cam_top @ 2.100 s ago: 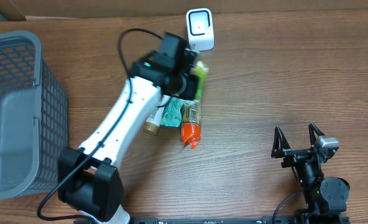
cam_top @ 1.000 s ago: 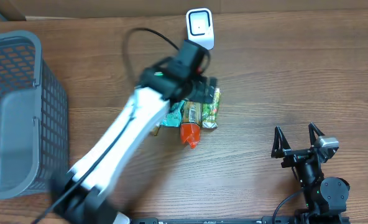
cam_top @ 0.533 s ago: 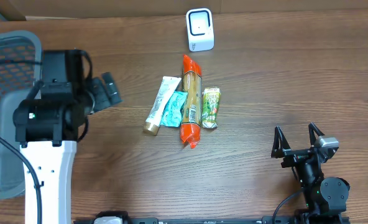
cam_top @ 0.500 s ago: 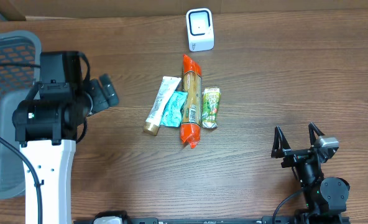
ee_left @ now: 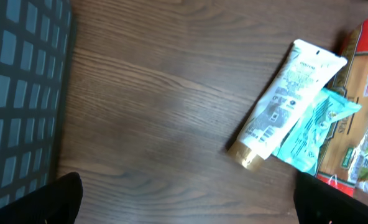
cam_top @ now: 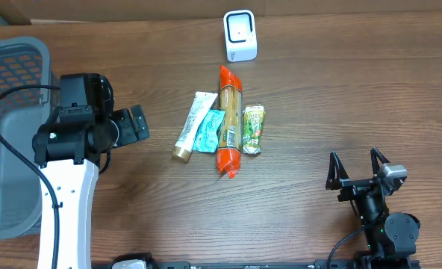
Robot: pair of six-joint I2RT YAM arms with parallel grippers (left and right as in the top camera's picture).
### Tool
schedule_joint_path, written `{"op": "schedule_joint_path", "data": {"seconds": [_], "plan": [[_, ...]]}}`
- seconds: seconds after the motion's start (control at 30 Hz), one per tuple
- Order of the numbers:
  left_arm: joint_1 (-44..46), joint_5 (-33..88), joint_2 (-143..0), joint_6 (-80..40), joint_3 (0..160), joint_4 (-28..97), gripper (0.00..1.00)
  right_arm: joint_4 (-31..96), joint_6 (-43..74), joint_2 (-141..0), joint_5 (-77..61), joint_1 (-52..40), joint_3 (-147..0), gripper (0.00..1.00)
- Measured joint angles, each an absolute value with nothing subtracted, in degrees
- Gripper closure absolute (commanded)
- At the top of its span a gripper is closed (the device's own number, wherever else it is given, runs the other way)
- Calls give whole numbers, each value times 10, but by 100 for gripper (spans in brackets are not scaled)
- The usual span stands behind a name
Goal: Scan the item barcode
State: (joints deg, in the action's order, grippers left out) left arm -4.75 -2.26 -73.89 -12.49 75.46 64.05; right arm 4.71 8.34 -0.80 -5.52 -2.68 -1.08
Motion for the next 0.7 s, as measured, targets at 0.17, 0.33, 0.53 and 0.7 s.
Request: {"op": "schedule_joint_path", "data": {"seconds": [0.17, 0.33, 0.53, 0.7], "plan": [[-48, -23, -739, -116, 754, 643, 0, 47, 84, -8, -55, -27, -11, 0], [-48, -22, -739, -116, 754, 643, 0, 47, 84, -8, -55, -27, -11, 0], [-48, -22, -739, -115, 754, 643, 0, 47, 84, -8, -55, -27, -11, 0], [-48, -22, -739, -115, 754, 643, 0, 47, 84, -8, -55, -27, -11, 0]]}}
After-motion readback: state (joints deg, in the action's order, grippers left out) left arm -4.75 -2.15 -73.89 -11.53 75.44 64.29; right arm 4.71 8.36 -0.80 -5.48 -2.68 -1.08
